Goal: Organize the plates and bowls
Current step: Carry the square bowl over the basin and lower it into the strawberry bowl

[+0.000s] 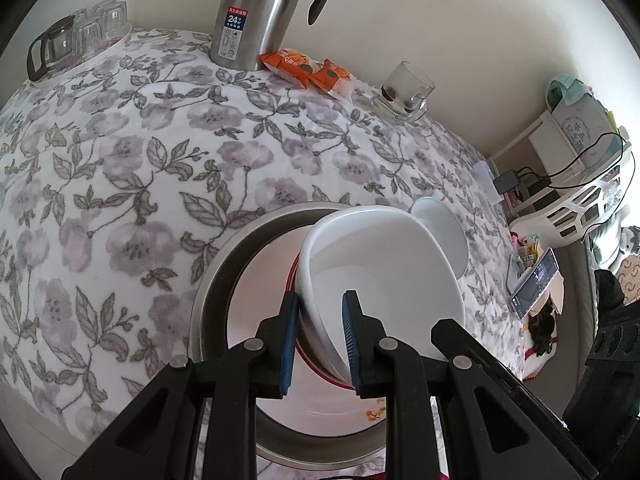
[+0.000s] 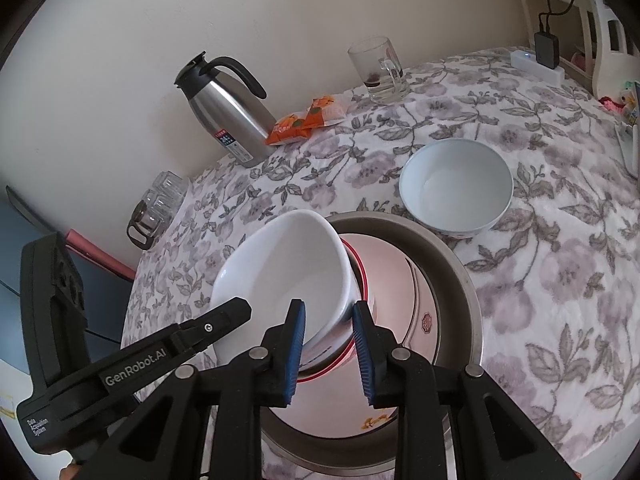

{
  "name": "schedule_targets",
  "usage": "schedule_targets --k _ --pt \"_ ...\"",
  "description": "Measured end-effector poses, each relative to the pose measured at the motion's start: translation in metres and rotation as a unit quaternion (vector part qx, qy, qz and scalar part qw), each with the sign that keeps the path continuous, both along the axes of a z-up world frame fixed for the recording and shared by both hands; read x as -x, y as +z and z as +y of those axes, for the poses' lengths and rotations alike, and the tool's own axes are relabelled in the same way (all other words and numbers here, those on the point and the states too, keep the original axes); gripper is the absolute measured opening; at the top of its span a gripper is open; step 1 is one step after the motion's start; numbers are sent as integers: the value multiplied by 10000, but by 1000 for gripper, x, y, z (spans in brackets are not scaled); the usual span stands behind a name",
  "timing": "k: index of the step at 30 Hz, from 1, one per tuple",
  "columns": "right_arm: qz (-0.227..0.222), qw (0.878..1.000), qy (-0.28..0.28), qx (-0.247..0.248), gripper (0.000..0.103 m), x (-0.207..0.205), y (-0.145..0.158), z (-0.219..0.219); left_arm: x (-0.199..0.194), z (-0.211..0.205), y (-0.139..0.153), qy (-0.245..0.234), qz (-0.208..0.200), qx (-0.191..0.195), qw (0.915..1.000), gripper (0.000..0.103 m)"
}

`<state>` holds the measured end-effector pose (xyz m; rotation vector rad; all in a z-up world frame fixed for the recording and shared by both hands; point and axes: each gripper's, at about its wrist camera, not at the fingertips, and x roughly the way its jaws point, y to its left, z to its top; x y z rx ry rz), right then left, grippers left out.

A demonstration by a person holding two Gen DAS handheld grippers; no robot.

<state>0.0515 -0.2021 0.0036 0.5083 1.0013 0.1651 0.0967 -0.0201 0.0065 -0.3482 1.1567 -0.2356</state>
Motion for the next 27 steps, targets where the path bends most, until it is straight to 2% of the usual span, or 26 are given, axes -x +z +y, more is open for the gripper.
schedule_targets --k 19,27 --pt "118 9999 31 43 28 -2 -7 0 2 -10 -1 -191 -90 -425 9989 24" --pt "143 9999 32 13 28 -2 -9 0 2 -9 -1 -189 -74 -388 9990 24"
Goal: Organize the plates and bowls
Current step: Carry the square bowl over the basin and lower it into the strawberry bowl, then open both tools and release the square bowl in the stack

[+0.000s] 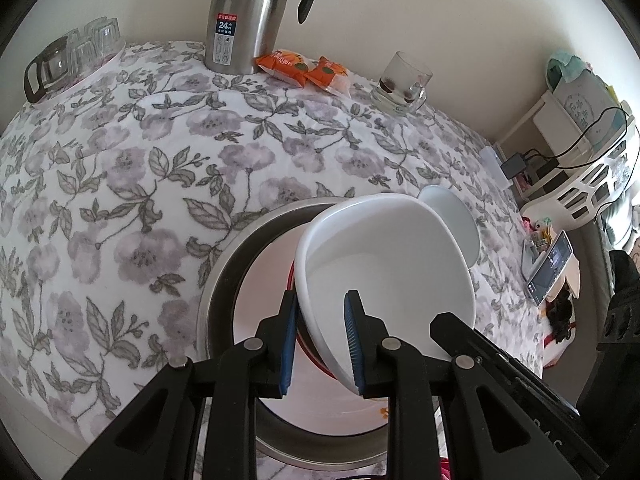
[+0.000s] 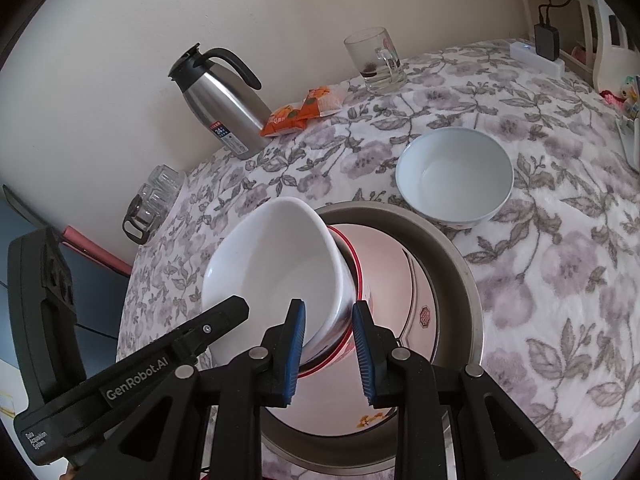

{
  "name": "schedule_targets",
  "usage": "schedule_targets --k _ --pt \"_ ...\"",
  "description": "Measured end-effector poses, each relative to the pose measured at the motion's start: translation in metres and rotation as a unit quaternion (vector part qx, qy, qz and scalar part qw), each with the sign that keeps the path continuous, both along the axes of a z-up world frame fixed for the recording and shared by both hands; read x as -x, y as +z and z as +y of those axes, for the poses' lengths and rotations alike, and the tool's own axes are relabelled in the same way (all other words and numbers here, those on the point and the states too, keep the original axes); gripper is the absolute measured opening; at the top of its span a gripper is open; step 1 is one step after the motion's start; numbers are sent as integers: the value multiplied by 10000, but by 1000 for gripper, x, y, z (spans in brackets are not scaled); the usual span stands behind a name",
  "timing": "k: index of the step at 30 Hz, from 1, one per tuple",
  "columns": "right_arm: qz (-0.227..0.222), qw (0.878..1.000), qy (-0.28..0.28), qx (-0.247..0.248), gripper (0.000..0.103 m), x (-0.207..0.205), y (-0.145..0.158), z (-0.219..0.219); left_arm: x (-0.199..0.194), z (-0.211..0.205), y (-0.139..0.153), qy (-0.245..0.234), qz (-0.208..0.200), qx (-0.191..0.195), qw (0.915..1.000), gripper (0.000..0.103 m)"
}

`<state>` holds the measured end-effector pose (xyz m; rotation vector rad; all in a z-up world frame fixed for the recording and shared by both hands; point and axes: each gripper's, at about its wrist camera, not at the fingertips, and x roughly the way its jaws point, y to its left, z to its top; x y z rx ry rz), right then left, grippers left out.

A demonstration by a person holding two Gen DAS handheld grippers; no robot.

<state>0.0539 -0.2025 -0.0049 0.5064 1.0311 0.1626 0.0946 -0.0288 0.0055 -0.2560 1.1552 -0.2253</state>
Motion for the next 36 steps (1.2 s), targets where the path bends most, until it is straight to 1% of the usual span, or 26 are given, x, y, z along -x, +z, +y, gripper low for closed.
schedule_targets --k 6,11,16,19,20,21,23,24,25,26,27,28,29,30,34,36 --pt "-12 10000 -47 -44 28 1 0 -1 -1 6 1 84 57 205 9997 24" --pt "-154 9998 -77 46 28 3 9 -1 1 9 11 154 -173 161 9996 24" --pt "-284 9994 -169 99 28 5 15 -5 3 15 21 282 -404 217 9985 25" --pt "-363 9990 -193 183 28 6 19 -6 4 20 24 395 -465 222 9979 29" --pt "-373 9989 -190 199 28 6 20 -6 4 21 24 432 -470 215 9977 33" --pt "-375 9989 -191 205 28 6 19 -5 4 22 24 466 -473 196 9976 35" --pt "-379 9988 -186 236 28 6 20 -5 3 24 24 547 -488 123 9972 37" --pt "-390 9987 -187 276 30 6 20 -4 3 25 25 577 -498 95 9970 38" --pt "-407 9985 -187 303 35 6 21 -4 3 26 25 620 -516 64 9967 42" --pt "-423 9984 -190 338 39 5 22 -4 3 26 26 646 -532 56 9965 50" --pt "-436 9982 -195 360 48 5 22 -4 4 28 27 677 -549 56 9962 57" --pt "-454 9980 -205 397 54 6 23 -3 4 29 28 720 -565 49 9958 60" --pt "-462 9978 -206 423 55 5 23 -3 4 30 28 748 -574 22 9955 62" --pt "-462 9977 -209 454 55 5 23 -4 4 31 28 773 -578 -21 9953 64" --pt "-415 9968 -301 617 68 4 21 -5 2 32 24 833 -483 -145 9952 68" --pt "-392 9965 -348 648 69 3 20 -7 1 33 21 863 -430 -188 9952 68"
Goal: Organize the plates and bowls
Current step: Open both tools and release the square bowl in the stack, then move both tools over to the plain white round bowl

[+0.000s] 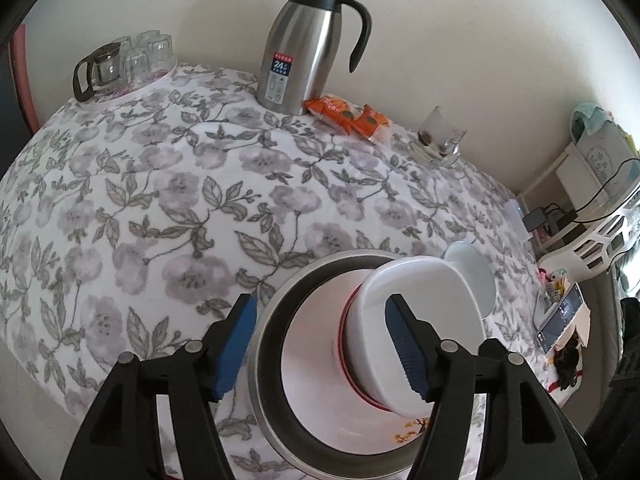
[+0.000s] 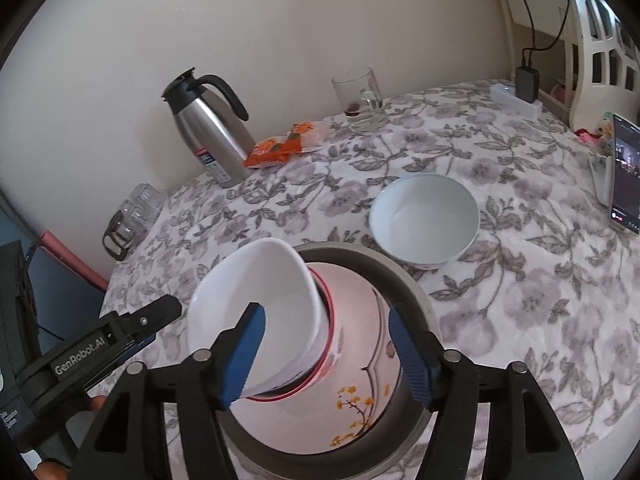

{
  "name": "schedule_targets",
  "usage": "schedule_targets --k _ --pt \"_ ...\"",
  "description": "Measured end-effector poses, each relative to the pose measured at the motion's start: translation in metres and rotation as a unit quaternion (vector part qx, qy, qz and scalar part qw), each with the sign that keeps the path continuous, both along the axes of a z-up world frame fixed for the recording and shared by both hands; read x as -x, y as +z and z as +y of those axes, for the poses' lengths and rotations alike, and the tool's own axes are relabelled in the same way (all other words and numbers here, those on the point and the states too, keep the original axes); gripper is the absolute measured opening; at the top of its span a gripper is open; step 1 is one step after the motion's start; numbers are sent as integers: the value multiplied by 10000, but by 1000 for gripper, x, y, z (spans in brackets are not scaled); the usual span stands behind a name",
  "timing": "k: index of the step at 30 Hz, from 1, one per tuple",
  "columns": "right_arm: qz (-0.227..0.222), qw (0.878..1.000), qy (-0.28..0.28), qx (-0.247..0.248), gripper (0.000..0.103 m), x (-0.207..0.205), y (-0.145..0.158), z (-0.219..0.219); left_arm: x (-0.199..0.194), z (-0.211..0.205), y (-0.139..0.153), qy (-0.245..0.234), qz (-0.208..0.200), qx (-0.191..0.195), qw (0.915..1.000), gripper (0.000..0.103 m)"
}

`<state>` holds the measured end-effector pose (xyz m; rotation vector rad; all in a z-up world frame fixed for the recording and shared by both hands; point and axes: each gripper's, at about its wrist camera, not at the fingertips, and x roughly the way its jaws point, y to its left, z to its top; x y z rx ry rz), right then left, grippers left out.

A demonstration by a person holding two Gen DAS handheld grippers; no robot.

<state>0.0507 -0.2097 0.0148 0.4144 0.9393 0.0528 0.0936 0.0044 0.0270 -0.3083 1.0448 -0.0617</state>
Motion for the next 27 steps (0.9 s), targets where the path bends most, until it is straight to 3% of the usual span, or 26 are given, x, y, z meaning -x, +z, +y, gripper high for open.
schedule_targets --k 2,4,5,12,15,27 --pt "27 10000 -53 13 73 -1 -1 -2 0 1 -1 32 17 -79 10000 69" --pt "40 9999 -99 25 84 -1 -2 -4 0 1 -1 66 11 -130 9999 82" --pt "30 9999 -114 22 85 -1 -2 -4 0 2 -1 96 -22 -148 9998 89" --pt "36 9998 -174 23 90 -2 -3 -7 -1 8 -1 288 -56 -180 9994 90" --pt "12 9998 -204 40 103 -1 -3 -8 0 10 -1 399 -106 -252 9988 95" --pt "-83 9997 -244 44 103 0 -1 -10 1 8 2 397 -269 -308 9984 98"
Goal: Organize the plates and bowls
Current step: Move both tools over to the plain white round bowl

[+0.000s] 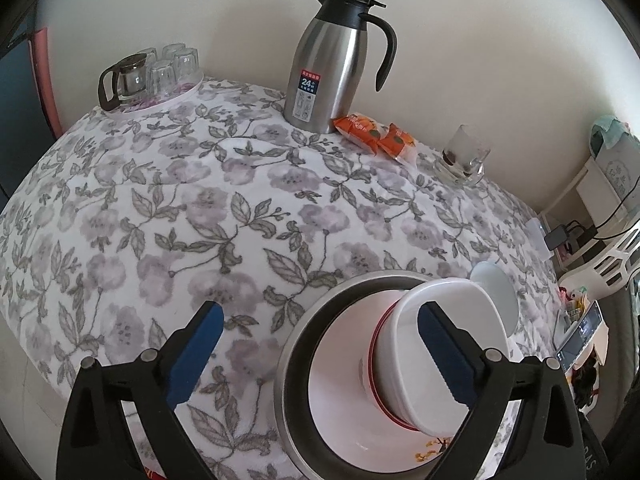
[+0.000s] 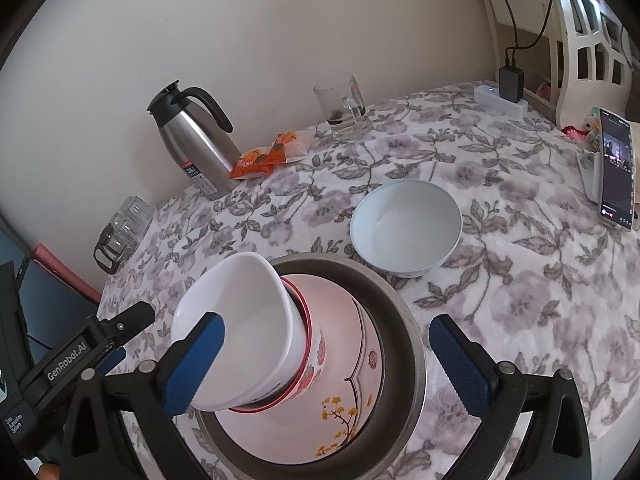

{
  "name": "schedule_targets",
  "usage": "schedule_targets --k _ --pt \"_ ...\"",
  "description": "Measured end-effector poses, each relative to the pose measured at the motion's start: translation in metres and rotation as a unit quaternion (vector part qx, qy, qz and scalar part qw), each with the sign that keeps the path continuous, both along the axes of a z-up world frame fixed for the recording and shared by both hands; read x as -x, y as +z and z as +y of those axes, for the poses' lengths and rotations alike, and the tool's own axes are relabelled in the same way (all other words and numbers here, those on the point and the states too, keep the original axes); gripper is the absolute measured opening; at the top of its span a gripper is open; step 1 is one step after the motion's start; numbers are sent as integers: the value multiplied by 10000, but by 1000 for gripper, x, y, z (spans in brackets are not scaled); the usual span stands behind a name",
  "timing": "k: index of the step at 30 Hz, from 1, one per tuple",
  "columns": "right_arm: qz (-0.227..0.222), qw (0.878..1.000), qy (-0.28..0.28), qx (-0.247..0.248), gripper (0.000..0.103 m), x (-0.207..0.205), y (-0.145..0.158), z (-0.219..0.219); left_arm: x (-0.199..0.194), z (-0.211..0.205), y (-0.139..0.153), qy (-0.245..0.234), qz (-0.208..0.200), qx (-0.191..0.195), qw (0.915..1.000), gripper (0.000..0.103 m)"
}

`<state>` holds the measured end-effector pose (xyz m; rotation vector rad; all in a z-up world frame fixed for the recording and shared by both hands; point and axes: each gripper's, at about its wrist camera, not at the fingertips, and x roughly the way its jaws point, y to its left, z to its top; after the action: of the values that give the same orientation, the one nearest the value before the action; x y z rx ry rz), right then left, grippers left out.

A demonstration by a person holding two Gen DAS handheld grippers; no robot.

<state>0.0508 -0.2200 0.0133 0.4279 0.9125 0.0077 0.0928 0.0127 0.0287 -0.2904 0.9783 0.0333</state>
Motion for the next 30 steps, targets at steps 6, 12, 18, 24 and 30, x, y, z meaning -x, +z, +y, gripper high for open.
schedule_targets --k 6,12,18,24,30 --pt "-52 9999 -93 -38 103 1 2 -5 1 1 2 67 -53 -9 10000 98" --pt "-77 9999 -110 -91 103 0 4 -13 3 1 2 251 -117 -97 9996 98" --pt "-155 9995 -239 -152 103 2 6 -27 6 -7 11 313 -437 -320 9980 98" --pt "-220 9989 -327 -262 103 2 7 -42 7 -19 23 282 -667 -603 9955 98" --pt "-311 9982 -369 -354 103 0 11 -61 6 -35 43 72 -924 -714 9931 98"
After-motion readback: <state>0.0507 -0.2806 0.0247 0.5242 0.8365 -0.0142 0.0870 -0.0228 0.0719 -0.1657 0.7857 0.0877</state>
